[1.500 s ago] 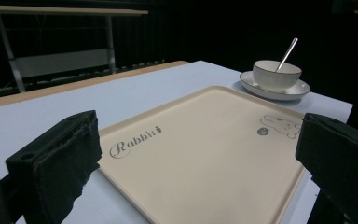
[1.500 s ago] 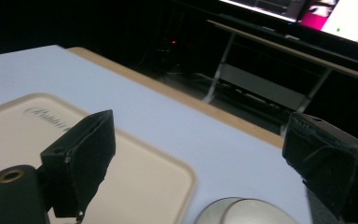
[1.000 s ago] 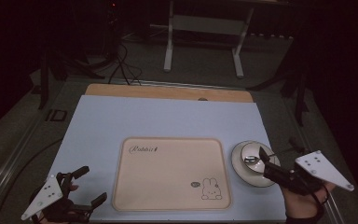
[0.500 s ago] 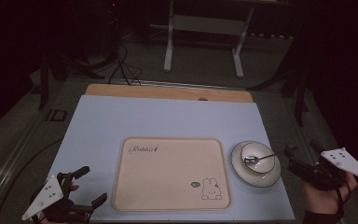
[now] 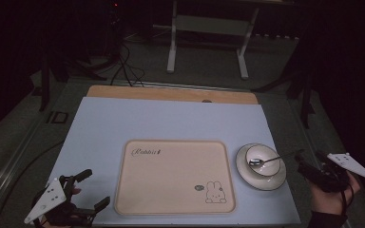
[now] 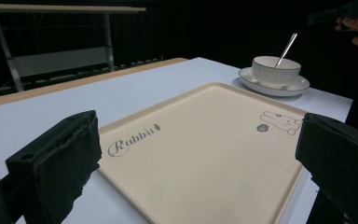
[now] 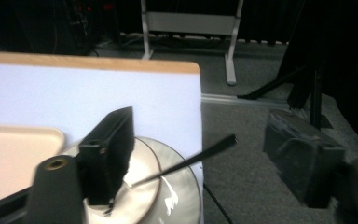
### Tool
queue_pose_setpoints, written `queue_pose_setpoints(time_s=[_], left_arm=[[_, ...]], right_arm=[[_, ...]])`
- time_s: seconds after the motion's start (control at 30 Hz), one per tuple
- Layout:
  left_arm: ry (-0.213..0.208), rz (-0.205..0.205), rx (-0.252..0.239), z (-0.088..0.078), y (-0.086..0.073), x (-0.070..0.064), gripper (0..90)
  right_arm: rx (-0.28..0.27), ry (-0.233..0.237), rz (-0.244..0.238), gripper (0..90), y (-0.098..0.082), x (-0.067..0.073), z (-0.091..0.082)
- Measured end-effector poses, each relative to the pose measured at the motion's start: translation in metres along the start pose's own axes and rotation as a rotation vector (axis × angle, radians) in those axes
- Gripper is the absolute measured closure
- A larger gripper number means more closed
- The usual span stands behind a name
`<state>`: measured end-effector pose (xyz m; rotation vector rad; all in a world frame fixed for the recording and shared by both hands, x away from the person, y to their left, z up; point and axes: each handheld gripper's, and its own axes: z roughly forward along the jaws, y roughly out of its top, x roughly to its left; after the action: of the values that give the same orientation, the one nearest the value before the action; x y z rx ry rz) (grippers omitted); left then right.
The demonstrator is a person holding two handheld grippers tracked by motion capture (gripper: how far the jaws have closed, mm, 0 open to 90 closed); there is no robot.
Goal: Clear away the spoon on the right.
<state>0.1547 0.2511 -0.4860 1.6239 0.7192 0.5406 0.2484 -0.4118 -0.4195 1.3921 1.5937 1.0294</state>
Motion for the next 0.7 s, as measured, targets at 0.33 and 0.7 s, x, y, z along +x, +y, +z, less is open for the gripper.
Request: queue_pose_setpoints(time_s=[0.33, 0.7], left_arm=[[-0.001, 0.001, 0.002, 0.0, 0.0, 0.0, 0.0], [0.0, 0.003, 0.008, 0.001, -0.001, 0.0, 0.0]], right_arm=[[0.059, 0.069, 0.09, 30.1, -0.014, -0.015, 0.02], [0.077, 0.118, 0.19, 40.3, -0.021, -0.028, 0.038]])
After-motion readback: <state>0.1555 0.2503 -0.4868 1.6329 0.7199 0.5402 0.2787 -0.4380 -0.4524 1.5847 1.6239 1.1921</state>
